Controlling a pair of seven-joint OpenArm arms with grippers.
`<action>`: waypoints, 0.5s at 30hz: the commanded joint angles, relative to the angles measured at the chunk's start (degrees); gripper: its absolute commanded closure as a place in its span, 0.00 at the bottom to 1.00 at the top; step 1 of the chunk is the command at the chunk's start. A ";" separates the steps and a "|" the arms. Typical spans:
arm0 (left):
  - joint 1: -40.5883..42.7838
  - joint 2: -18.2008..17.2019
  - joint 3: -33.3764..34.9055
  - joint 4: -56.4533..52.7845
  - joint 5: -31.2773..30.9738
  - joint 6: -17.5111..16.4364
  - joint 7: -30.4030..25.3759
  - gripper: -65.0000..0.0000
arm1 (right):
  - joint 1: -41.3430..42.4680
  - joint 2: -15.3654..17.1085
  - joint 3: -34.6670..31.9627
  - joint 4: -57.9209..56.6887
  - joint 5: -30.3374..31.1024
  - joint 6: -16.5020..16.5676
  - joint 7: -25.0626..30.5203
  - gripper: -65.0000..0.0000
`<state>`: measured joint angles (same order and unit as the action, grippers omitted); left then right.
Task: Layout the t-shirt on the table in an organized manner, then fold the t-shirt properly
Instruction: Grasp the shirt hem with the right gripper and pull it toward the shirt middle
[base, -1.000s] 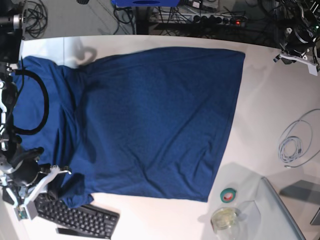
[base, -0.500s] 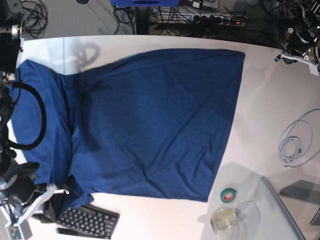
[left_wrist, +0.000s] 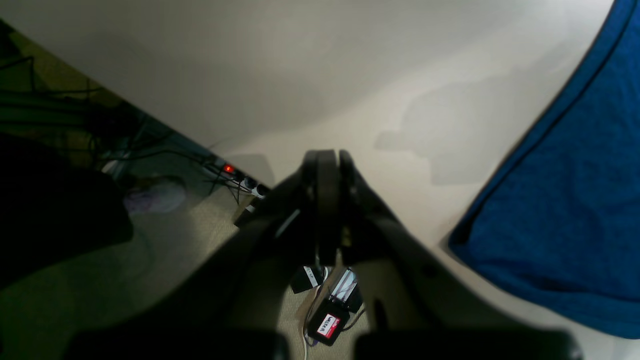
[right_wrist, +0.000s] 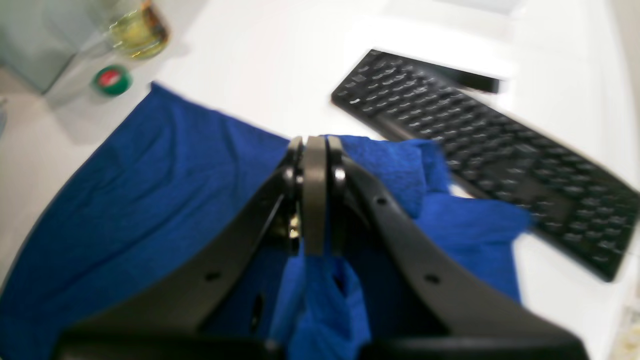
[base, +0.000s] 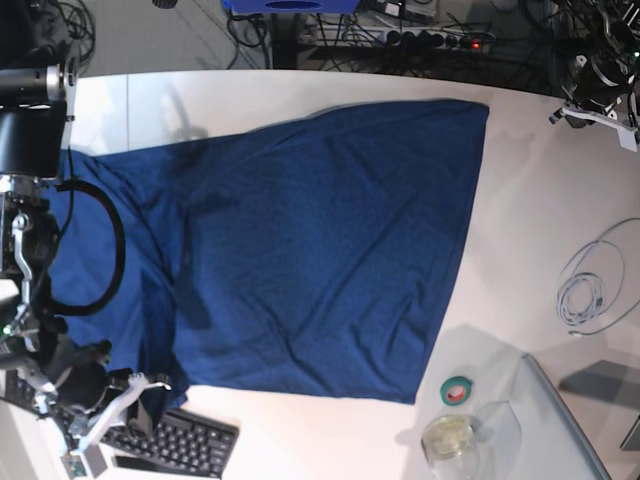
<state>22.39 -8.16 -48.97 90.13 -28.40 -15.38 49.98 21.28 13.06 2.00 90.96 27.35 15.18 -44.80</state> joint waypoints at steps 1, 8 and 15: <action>0.24 -0.94 -0.39 0.99 -0.39 -0.14 -0.79 1.00 | 2.50 -0.27 0.15 -1.07 0.38 0.25 2.11 1.00; 0.24 -0.94 -0.39 0.99 -0.39 -0.14 -0.70 1.00 | 6.28 -5.10 0.07 -10.91 0.38 5.17 2.38 1.00; 0.24 -0.94 -0.39 0.99 -0.39 -0.14 -0.70 1.00 | 9.18 -9.32 -3.10 -18.39 0.38 8.60 2.38 1.00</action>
<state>22.41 -8.14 -48.99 90.13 -28.36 -15.35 50.00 28.71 3.95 -1.04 71.68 26.81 23.44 -43.38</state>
